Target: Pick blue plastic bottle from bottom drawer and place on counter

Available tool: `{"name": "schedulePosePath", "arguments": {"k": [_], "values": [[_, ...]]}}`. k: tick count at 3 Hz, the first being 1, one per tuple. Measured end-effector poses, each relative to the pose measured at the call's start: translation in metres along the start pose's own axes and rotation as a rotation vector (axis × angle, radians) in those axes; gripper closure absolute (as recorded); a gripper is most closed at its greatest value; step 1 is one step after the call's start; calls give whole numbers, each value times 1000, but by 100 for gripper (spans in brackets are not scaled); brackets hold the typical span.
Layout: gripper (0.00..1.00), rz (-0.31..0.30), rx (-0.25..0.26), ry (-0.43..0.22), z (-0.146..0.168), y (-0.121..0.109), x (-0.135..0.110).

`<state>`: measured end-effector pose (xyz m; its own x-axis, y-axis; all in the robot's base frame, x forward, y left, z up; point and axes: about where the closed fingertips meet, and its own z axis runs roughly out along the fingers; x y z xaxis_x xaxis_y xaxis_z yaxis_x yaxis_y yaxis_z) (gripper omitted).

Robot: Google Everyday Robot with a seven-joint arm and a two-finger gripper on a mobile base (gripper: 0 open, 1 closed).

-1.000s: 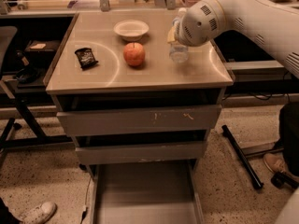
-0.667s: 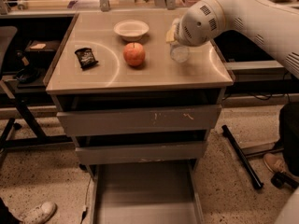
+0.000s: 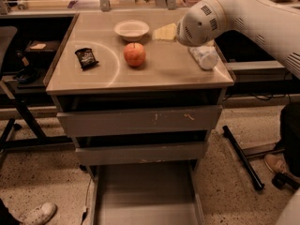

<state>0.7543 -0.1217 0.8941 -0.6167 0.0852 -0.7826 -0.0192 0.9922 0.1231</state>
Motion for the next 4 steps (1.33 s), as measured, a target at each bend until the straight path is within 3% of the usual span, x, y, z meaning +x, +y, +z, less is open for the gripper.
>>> {"name": "schedulePosePath", "arguments": {"k": [1,2,3,4], "values": [[0,0,29,-29,-16,-7,-15],[0,24,129,-94,-74,-33,-46],[0,66,248,-228,-171,-52,-98],[0,45,356,-232,-190,-81,-99]]}}
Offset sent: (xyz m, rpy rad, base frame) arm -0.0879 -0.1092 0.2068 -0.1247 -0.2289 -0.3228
